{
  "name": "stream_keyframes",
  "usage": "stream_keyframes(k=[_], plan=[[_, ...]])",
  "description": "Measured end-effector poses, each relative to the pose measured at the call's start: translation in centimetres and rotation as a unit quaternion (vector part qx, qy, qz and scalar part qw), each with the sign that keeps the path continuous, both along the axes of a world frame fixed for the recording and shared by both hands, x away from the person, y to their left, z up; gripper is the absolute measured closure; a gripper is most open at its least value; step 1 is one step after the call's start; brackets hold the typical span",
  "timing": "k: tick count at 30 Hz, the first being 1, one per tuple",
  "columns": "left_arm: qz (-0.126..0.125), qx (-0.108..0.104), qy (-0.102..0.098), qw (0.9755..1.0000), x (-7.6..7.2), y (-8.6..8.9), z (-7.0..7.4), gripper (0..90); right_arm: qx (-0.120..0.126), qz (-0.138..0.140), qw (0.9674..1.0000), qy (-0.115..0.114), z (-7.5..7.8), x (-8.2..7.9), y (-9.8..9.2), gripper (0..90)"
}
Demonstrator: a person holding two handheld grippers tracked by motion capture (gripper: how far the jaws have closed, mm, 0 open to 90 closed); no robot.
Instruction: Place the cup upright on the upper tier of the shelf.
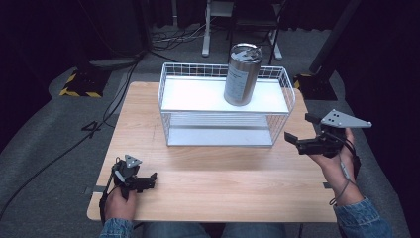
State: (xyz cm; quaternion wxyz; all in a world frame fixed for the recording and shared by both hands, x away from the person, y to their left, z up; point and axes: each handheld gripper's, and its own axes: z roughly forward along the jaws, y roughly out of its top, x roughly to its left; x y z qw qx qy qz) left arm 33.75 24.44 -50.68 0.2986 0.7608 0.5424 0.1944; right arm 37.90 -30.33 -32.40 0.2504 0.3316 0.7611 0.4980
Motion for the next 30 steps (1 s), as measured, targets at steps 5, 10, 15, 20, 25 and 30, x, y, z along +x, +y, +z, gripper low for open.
stream_keyframes(k=[5, 10, 15, 20, 25, 30], plan=[[-0.001, 0.0, 0.001, 1.0, 0.0, 0.0, 0.0, 0.0, 0.006, -0.016, 0.9994, 0.03, -2.6, -0.3, -0.9, 0.0], [-0.001, 0.0, 0.001, 1.0, 0.0, 0.0, 0.0, 0.0, -0.007, -0.03, 0.9982, 0.052, -5.1, -0.5, -1.4, 0.0], [-0.001, 0.0, 0.0, 1.0, 0.0, 0.0, 0.0, 0.0, -0.012, -0.048, 0.9963, 0.07, -8.2, -0.6, -1.9, 0.0], [-0.001, 0.0, 0.001, 1.0, 0.0, 0.0, 0.0, 0.0, -0.004, -0.056, 0.9944, 0.09, -10.7, -0.8, -2.3, 0.0], [-0.001, 0.0, 0.0, 1.0, 0.0, 0.0, 0.0, 0.0, -0.007, -0.061, 0.9928, 0.103, -12.6, -1.1, -2.6, 0.0], [-0.001, 0.0, 0.0, 1.0, 0.0, 0.0, 0.0, 0.0, -0.018, -0.065, 0.9913, 0.113, -14.3, -1.5, -2.7, 0.0]])
